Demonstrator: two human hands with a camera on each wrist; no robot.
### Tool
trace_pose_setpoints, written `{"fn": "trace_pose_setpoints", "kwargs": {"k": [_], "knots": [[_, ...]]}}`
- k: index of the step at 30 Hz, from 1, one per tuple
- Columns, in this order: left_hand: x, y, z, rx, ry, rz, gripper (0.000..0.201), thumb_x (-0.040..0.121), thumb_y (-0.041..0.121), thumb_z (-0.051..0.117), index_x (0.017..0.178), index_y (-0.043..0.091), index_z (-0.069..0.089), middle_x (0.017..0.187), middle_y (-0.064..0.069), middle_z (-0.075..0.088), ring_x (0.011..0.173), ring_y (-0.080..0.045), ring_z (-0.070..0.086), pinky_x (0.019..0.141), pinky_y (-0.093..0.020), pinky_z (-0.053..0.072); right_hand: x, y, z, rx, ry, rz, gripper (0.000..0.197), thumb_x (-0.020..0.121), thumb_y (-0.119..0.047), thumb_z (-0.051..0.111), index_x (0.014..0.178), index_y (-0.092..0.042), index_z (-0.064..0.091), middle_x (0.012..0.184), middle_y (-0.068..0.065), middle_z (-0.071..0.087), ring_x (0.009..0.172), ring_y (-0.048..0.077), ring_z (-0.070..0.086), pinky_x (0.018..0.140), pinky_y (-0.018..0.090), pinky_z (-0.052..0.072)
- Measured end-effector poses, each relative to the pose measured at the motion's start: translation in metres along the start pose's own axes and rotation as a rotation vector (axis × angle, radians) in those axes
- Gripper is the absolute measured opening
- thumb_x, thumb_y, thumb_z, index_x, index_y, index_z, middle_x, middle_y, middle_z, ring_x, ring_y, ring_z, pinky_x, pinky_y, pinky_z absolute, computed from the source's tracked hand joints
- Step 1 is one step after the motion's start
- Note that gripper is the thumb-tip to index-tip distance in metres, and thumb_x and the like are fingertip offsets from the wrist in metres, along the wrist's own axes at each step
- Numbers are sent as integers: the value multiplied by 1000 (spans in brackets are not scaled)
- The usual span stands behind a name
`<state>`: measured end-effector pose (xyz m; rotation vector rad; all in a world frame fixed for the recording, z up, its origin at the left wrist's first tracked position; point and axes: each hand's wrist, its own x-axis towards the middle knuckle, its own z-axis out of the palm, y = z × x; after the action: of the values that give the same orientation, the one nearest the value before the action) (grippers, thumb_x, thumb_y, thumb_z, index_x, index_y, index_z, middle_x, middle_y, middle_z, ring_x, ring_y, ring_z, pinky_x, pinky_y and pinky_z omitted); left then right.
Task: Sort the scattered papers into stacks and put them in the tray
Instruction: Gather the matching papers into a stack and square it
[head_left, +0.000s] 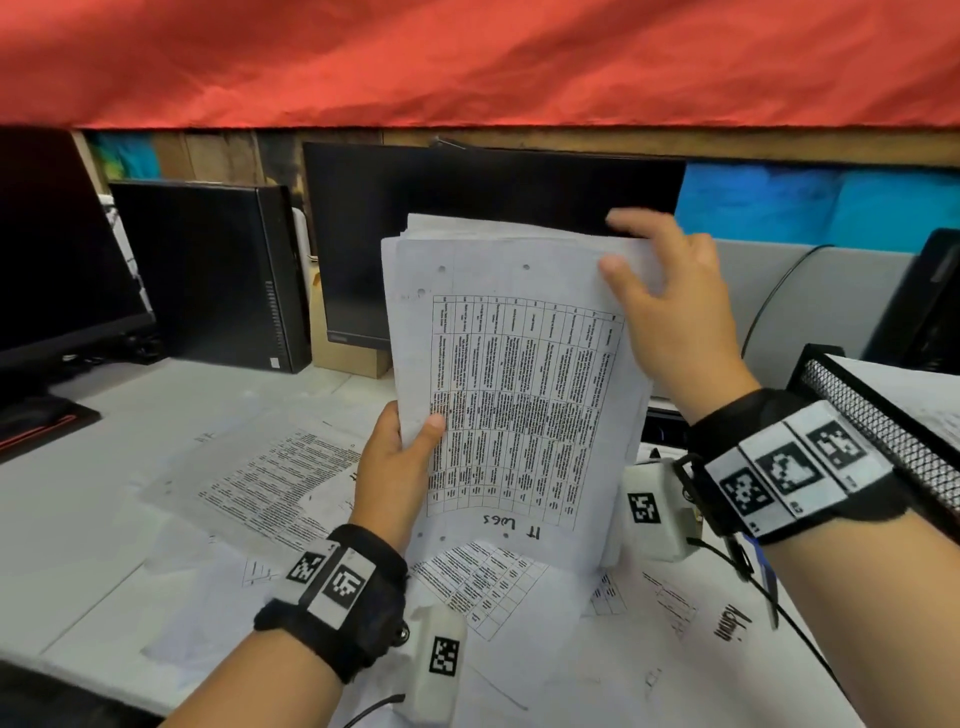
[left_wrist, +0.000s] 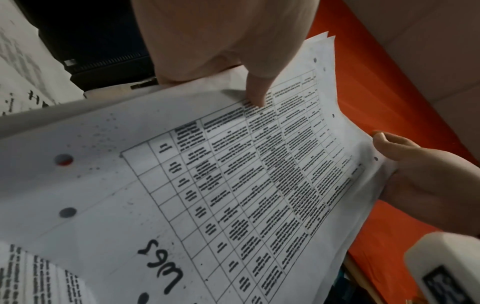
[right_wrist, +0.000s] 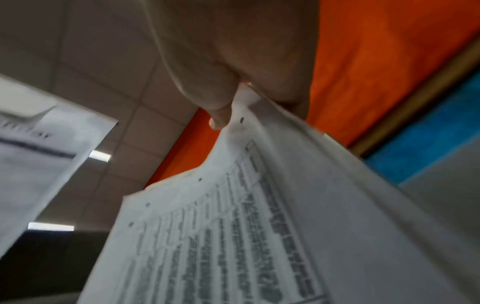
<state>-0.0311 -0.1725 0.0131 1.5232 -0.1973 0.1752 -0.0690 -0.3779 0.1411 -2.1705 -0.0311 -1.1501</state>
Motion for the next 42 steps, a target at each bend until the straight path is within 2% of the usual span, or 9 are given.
{"fn": "trace_pose_setpoints", "kwargs": {"k": [4,7,14,19,22,25,29,37,42], "knots": [[1,0,0,15,-6,-20,11,95,27,55,104,33,57,100,16,66,93,4,60,68,-15,42,-5,6,-2,-90,-4,42,37,92,-32,56,128,-29,50,113,-4,33,98,7,37,84,13,30],[4,-2,0,41,20,-19,7,95,27,54,101,28,57,99,12,65,93,-1,60,68,-18,41,-9,12,-1,-57,-11,9,43,93,-18,54,134,-26,46,120,-5,35,103,3,37,81,-4,27],[7,-7,-3,4,20,-44,14,99,22,47,109,23,57,106,9,69,101,-12,64,88,-35,49,-39,33,1,662,17,337,41,94,-12,55,130,-25,39,102,-7,64,89,-2,66,74,17,53],[0,-1,-3,5,-37,-11,19,99,23,47,108,34,59,105,15,69,97,-1,64,81,-25,48,-88,50,23,441,-131,532,21,97,-25,48,118,-26,50,100,-20,59,94,-1,58,76,19,46],[-3,8,6,46,-31,36,17,100,23,44,108,33,56,100,15,67,91,3,62,71,-18,44,-94,53,31,449,-49,582,31,98,-22,47,129,-21,49,110,-9,60,104,12,56,88,28,43],[-10,23,16,18,11,137,19,101,19,41,108,35,49,95,23,63,85,12,62,64,-6,45,-81,42,26,455,30,540,30,99,-20,46,128,-16,44,113,-5,58,102,13,57,83,20,46],[-25,32,25,6,41,234,24,102,14,39,120,29,35,97,37,46,81,35,46,63,10,34,-75,26,19,530,89,428,34,96,-19,52,124,-21,32,102,-20,51,81,-18,52,61,-7,38],[-40,3,25,70,65,105,14,102,16,39,113,23,37,93,21,52,80,11,55,62,-5,39,-108,49,25,424,10,588,29,97,-5,42,122,-18,48,98,-8,58,90,7,58,64,17,42],[-37,15,30,157,63,175,24,102,18,37,125,21,43,102,10,61,86,1,59,66,-11,45,-101,40,18,378,-8,505,22,95,-7,50,110,-19,60,90,-16,63,74,-8,59,62,8,48]]}}
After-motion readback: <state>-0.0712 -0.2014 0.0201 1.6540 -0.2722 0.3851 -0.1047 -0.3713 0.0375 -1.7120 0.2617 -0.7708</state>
